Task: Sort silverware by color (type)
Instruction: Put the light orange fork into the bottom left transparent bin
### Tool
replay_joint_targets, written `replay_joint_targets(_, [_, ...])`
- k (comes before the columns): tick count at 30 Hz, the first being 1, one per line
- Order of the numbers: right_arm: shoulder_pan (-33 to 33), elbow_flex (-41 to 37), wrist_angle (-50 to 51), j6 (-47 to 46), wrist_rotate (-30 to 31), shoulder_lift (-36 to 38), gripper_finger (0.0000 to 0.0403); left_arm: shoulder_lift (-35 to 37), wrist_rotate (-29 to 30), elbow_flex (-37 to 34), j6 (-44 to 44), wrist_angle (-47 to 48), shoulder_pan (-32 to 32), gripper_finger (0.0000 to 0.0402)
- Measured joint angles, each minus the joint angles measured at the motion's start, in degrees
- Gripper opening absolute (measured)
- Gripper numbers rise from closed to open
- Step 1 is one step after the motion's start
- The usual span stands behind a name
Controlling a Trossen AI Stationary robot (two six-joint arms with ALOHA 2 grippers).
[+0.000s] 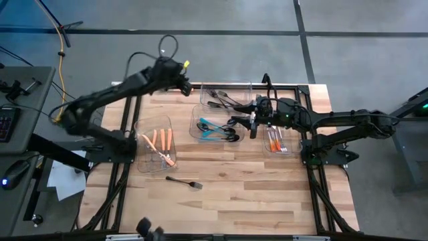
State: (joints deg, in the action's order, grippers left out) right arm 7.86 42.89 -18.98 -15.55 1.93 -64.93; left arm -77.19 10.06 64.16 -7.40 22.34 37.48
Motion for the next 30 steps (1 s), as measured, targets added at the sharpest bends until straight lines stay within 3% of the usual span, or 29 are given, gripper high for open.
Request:
replay_joint_targets(4, [0.0, 0.0, 0.1, -1.5, 2.2, 0.0, 0.0201, -9.9, -2.7, -0.1, -2.4, 2.4, 4.6, 0.0081])
replay_joint_targets(9, [0.0, 0.0, 0.1, -2.4, 2.6, 0.0, 0.0201, -20.0, -5.0, -0.2, -5.9, 1.3, 6.3, 0.0009])
replay_joint_targets(19, [0.0, 0.0, 0.6, -2.5, 3.8, 0.0, 0.0201, -28.0, -1.2, -0.1, -17.8, -8.7, 7.6, 0.0001])
replay_joint_targets(30, [0.0, 0.0, 0.7, -2.4, 7.0, 0.0, 0.0201, -29.5, 2.3, -0.1, -18.0, -10.6, 10.3, 0.0000])
